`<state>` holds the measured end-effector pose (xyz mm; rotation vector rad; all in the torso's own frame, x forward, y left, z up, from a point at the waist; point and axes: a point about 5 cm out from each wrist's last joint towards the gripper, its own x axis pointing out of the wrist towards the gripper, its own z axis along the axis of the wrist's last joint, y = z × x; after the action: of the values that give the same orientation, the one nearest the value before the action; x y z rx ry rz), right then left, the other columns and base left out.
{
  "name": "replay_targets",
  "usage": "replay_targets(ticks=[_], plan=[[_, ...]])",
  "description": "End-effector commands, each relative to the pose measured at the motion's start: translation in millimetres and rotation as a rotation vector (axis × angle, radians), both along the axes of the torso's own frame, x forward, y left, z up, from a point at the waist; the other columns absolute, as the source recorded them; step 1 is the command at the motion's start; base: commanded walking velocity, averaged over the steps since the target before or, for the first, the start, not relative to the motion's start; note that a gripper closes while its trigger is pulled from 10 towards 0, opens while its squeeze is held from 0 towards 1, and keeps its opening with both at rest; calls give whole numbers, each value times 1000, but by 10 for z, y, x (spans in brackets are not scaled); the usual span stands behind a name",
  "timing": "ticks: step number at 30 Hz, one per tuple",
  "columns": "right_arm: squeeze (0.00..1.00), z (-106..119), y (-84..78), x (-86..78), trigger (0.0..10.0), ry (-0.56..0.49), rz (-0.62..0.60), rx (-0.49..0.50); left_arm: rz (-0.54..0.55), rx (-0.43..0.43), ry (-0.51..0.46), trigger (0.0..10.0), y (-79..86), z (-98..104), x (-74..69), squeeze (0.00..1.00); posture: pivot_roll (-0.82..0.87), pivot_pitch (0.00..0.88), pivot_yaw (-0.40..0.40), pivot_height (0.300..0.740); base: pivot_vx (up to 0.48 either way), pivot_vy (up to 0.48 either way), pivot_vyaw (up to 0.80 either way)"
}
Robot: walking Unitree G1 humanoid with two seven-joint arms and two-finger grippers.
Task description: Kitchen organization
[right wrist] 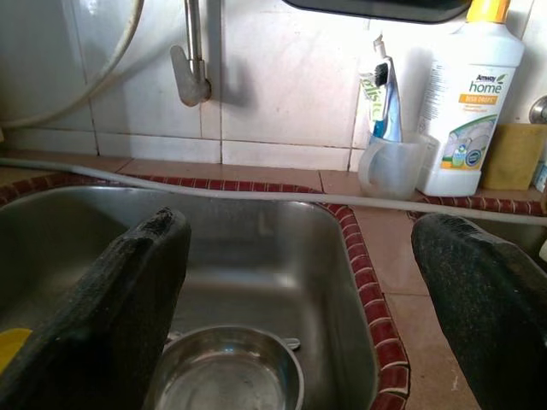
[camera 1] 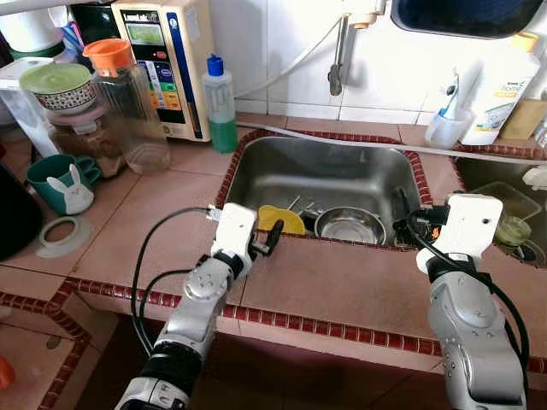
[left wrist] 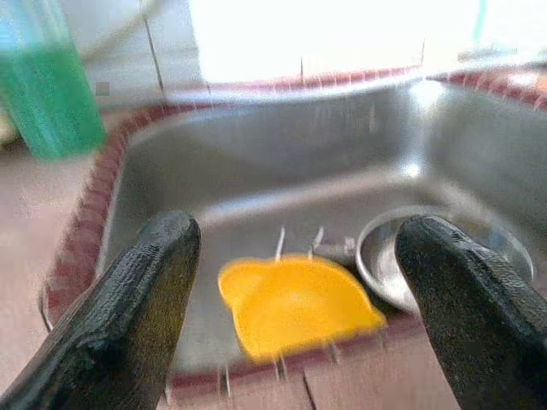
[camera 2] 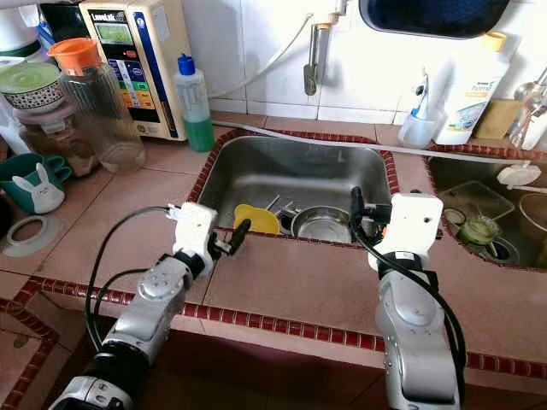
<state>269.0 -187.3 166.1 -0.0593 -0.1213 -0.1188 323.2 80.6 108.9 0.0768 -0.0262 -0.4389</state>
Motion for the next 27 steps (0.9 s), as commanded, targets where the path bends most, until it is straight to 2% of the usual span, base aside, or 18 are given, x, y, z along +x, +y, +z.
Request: replay_targets(ticks=[1, 5, 11, 27], plan=[[0, 31, 32, 1, 10000, -17, 20, 0, -16, -1, -100, 10000, -41, 216, 15, 0, 24, 0, 34, 740, 0, 0, 0], [0, 57, 66, -8, 10000, -26, 39, 1, -27, -11, -133, 10000, -58, 306, -12, 0, 26, 0, 32, 740, 0, 0, 0], [0, 124, 130, -44, 10000, -54, 86, 6, -30, -22, -168, 10000, -48, 410, -49, 0, 29, 0, 28, 740, -264, 0, 0], [0, 115, 163, -62, 10000, -50, 97, 4, -28, -31, -155, 10000, -38, 468, -66, 0, 30, 0, 34, 740, -332, 0, 0]])
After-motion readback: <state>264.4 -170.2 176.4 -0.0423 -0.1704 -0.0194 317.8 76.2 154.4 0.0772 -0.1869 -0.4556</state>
